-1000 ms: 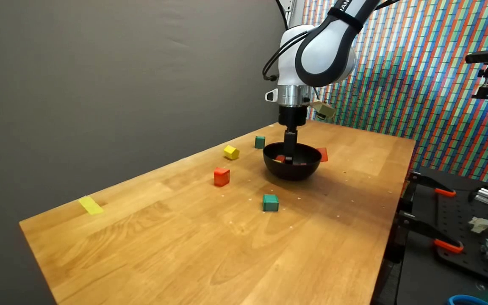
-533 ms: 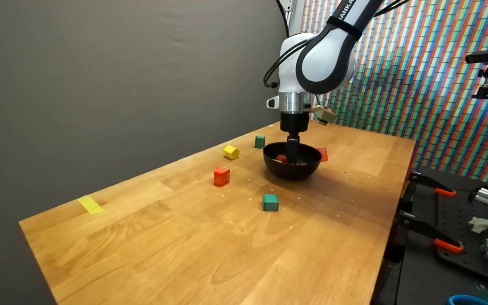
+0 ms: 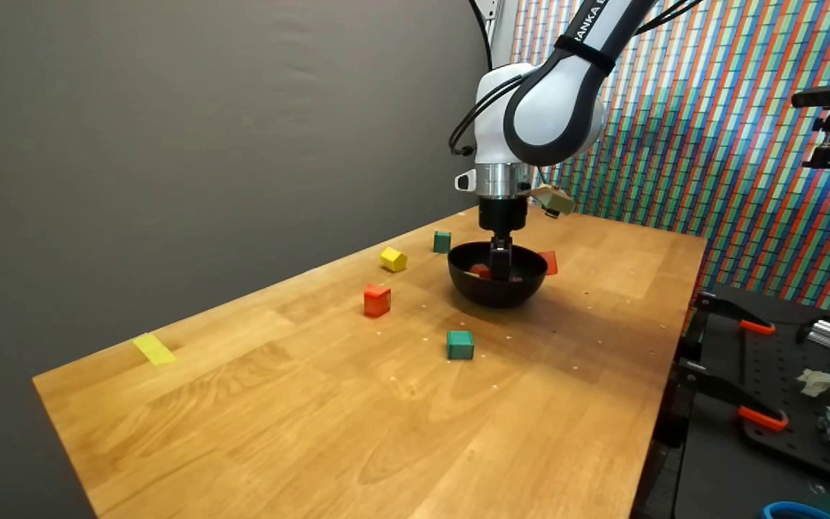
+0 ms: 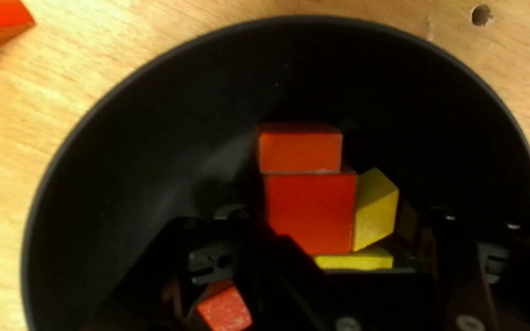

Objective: Remove all the objects in the black bowl and put them on the table

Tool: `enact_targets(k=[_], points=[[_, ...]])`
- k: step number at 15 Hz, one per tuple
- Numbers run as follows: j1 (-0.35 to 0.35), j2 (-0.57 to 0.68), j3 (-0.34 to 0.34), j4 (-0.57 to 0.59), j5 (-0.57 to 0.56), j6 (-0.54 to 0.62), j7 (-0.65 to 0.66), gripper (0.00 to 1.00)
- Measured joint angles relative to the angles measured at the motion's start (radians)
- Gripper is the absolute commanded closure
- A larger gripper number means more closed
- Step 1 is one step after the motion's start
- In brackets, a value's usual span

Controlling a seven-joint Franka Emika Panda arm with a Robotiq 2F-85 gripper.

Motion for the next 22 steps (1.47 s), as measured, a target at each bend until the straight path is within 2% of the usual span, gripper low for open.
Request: enact_targets(k=[6,9,13,17,19,22], points=[[0.001,-0.056,-0.009,-0.027,-0.028,-0.003,0.012,0.61],[0.001,-0.176,-0.009,-0.096,-0.043,-0.004,0.011,0.61],[0.01,-0.352,0.024,-0.224,-0.027,-0.021,-0.033,0.61],[0.07,-0.427,0.061,-0.33,0.088,-0.016,-0.083,0.61],[0.106,-0.404,0.08,-0.35,0.183,0.013,-0.124,0.61],[0.133,-0.305,0.111,-0.348,0.266,0.088,-0.14,0.61]])
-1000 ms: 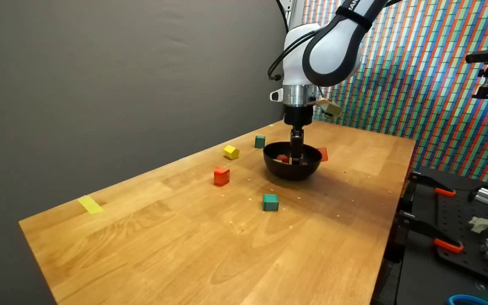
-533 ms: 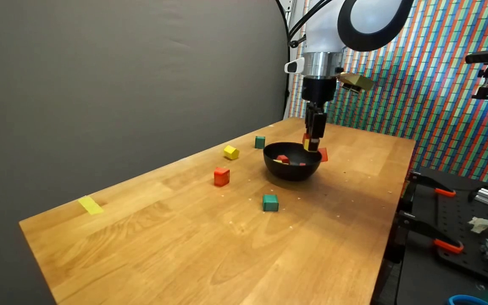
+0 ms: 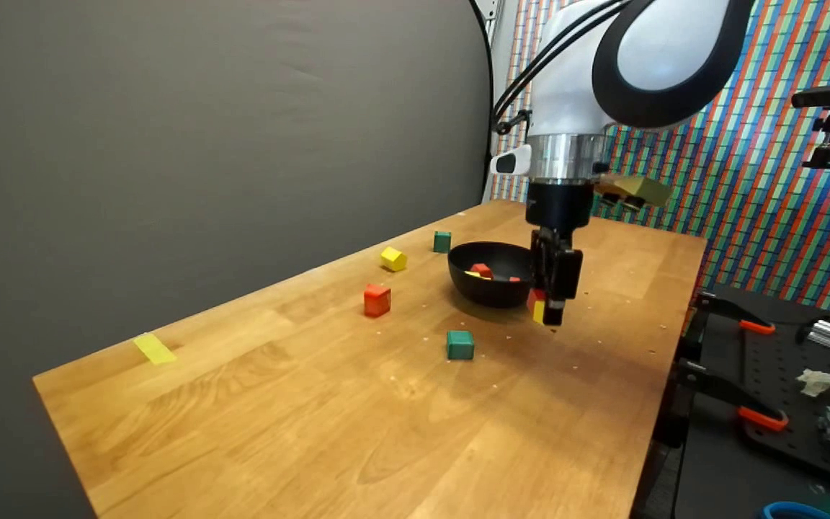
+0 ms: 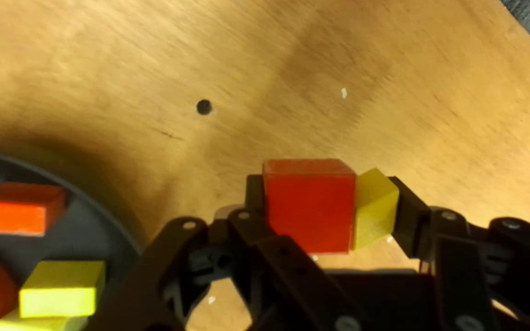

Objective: Remove all the objects in the black bowl and put them on the table

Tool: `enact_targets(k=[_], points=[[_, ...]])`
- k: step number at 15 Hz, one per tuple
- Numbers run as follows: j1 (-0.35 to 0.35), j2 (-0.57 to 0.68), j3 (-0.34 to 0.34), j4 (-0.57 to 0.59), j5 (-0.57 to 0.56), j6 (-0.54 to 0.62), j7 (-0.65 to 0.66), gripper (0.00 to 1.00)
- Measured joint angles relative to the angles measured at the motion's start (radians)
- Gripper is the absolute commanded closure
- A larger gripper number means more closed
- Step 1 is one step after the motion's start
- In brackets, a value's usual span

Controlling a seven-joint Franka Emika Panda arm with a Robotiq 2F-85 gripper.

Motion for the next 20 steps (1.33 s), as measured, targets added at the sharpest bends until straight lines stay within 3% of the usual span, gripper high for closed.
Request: enact_targets(k=[3,5,8,16,20], points=[[0.0,0.114,0.012,0.017,-0.001,0.075,0.026,0.61],[0.0,0.164,0.014,0.036,-0.019,0.101,0.061,0.11],[-0.001,0.176,0.021,0.051,-0.048,0.104,0.106,0.0],[-0.008,0.084,0.078,0.007,-0.054,0.103,0.21,0.0],[0.003,-0.065,0.013,-0.05,-0.13,0.107,0.345,0.0]])
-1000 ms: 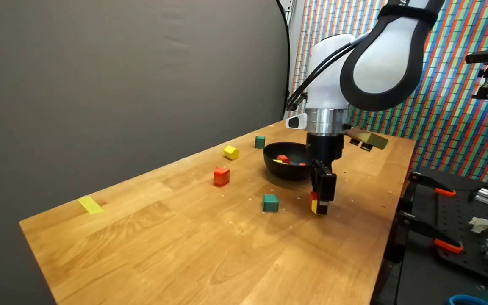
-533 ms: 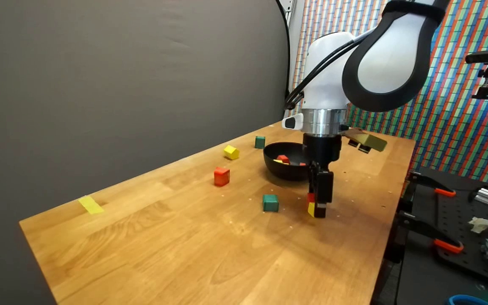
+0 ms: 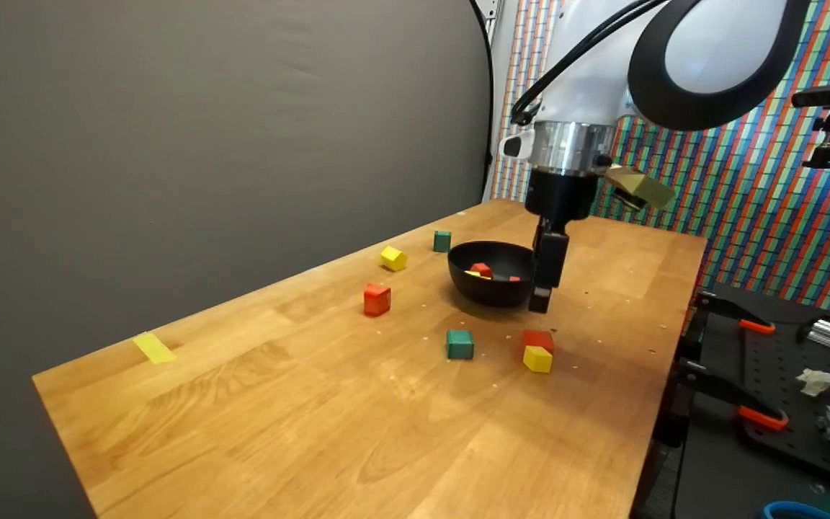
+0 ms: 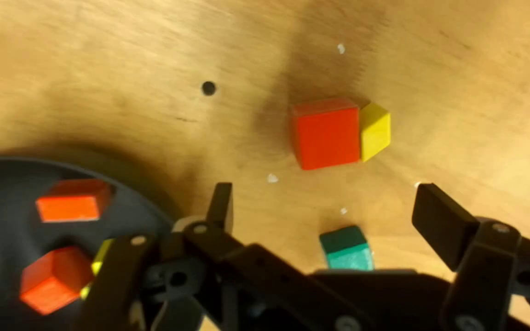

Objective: Remove all the objects in the black bowl and put them on the table

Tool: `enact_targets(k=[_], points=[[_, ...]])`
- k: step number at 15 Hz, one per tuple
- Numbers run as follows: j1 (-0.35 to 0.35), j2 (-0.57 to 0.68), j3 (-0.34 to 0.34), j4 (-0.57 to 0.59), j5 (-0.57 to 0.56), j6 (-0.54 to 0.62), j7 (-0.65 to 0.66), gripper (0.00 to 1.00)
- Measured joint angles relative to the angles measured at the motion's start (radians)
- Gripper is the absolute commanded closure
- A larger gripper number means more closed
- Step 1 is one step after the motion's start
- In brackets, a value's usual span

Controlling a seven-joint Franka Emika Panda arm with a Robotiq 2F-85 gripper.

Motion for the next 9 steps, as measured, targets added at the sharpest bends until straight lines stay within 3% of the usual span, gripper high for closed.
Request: enact_targets(k=[5,9], points=[[-0.037,-0.164,-0.135,-0.013,-0.182,-0.021,0.092,0.0],[-0.086,-0.164,-0.195,0.039,-0.237,-0.067,0.045,0.0]])
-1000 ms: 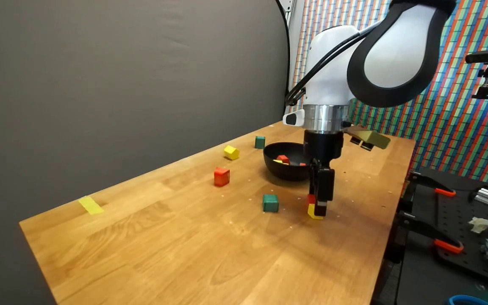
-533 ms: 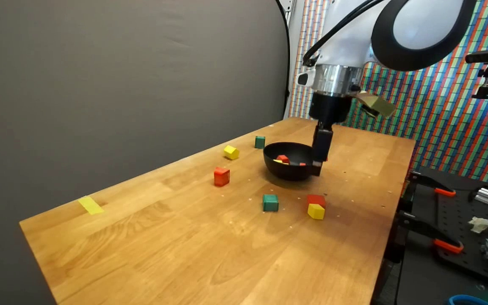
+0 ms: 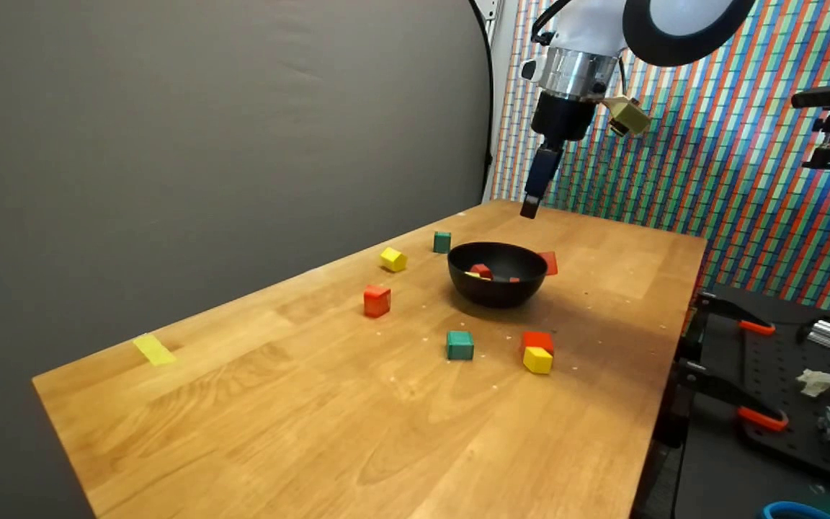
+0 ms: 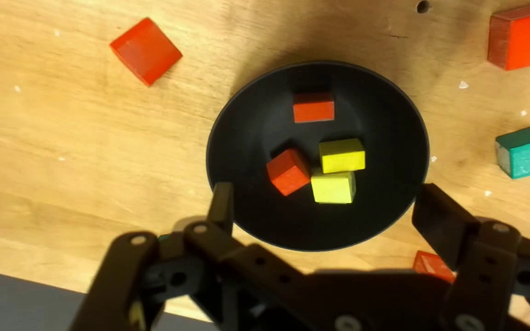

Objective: Remove all the objects in the black bowl and put them on the table

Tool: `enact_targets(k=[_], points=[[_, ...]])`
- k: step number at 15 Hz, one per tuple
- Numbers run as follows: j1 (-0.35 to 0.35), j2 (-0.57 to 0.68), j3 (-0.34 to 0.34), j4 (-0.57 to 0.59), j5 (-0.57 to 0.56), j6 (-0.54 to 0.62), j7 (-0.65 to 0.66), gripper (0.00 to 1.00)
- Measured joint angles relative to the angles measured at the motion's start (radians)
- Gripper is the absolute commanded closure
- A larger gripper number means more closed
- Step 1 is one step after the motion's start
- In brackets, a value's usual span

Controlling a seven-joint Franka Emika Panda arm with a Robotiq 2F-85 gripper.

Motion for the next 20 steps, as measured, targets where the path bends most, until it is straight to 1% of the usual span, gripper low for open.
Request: enact_targets(k=[1,3,6,9,14,17,20], points=[[-0.001,0.005,-0.002,0.002,0.0,-0.001,-0.001,0.0],[0.007,0.022,-0.002,0.002,0.039,0.001,-0.028,0.0],[0.014,0.094,-0.001,0.029,0.063,0.011,-0.09,0.0],[0.014,0.207,-0.001,0.097,0.024,0.041,-0.104,0.0],[0.014,0.391,0.012,0.237,0.022,0.058,-0.151,0.0],[0.014,0.467,0.012,0.296,0.018,0.058,-0.167,0.0],[0.014,0.524,0.008,0.34,-0.013,0.058,-0.169,0.0]])
